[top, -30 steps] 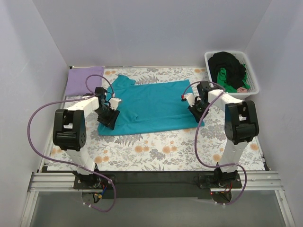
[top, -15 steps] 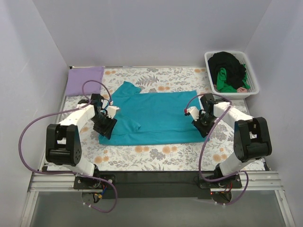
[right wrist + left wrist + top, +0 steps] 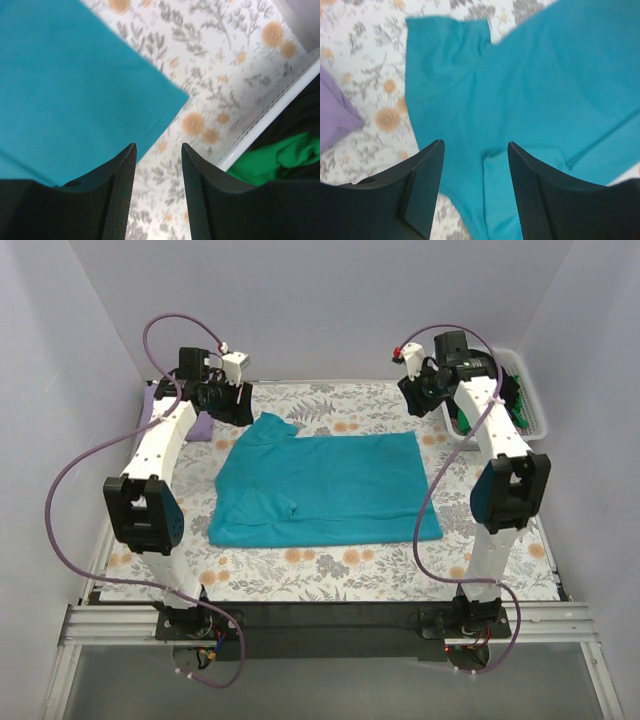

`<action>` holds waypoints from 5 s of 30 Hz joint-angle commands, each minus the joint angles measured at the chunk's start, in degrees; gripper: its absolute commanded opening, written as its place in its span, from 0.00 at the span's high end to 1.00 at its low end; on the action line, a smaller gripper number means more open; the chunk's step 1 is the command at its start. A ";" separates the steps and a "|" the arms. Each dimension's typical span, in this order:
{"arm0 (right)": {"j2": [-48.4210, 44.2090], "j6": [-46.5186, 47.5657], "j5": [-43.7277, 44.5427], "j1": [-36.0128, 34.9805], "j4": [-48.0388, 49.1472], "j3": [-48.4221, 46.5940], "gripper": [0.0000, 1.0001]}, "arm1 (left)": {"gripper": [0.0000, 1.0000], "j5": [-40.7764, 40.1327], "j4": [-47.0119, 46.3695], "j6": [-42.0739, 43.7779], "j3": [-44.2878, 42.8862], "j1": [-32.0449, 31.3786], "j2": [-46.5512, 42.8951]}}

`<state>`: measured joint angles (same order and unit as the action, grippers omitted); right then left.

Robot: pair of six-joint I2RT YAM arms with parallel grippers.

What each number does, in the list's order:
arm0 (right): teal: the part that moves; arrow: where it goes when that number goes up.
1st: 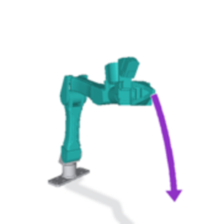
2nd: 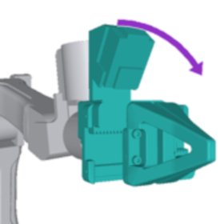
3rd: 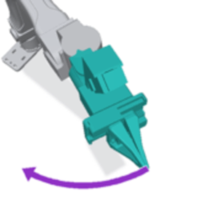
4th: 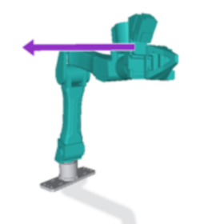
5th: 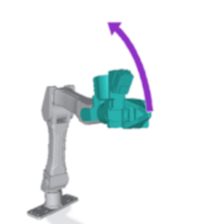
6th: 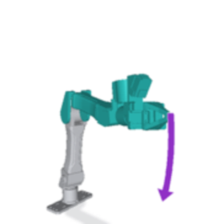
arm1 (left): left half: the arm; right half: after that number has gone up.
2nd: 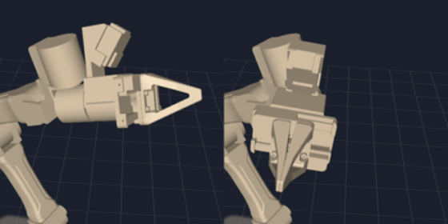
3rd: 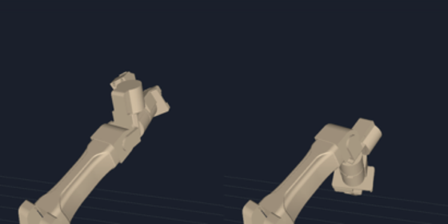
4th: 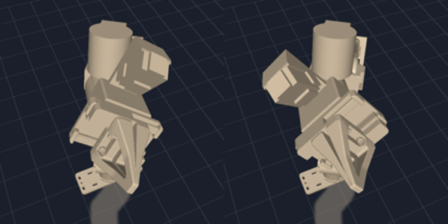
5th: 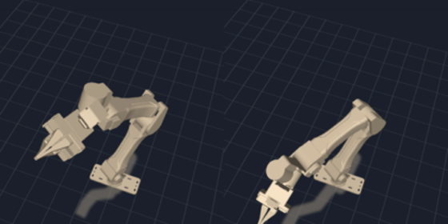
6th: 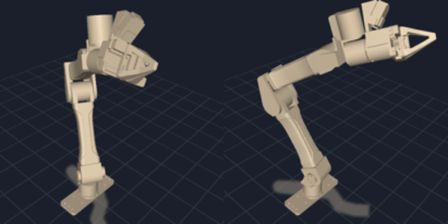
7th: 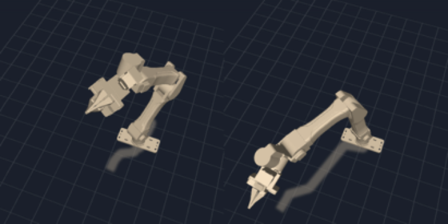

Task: Fold and stack the t-shirts
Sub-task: Fold the tshirt

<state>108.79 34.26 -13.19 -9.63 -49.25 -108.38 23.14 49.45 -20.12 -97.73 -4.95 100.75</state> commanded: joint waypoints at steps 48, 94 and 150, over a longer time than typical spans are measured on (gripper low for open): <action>28.58 -9.39 -1.75 4.44 10.14 -7.11 0.67 | 0.43 -4.86 -17.46 -20.22 -24.25 0.12 37.94; 22.43 -7.46 -3.24 4.35 9.44 -4.21 0.99 | 1.00 -9.17 -16.23 -15.21 -26.99 -3.49 35.49; 2.22 2.74 -4.39 6.29 8.91 17.76 0.99 | 1.00 -0.55 -16.15 -8.54 26.27 0.12 -14.96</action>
<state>114.43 35.70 -15.88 -3.73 -40.40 -91.85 22.15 30.70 -30.57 -73.65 -5.19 88.90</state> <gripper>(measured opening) 0.023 0.009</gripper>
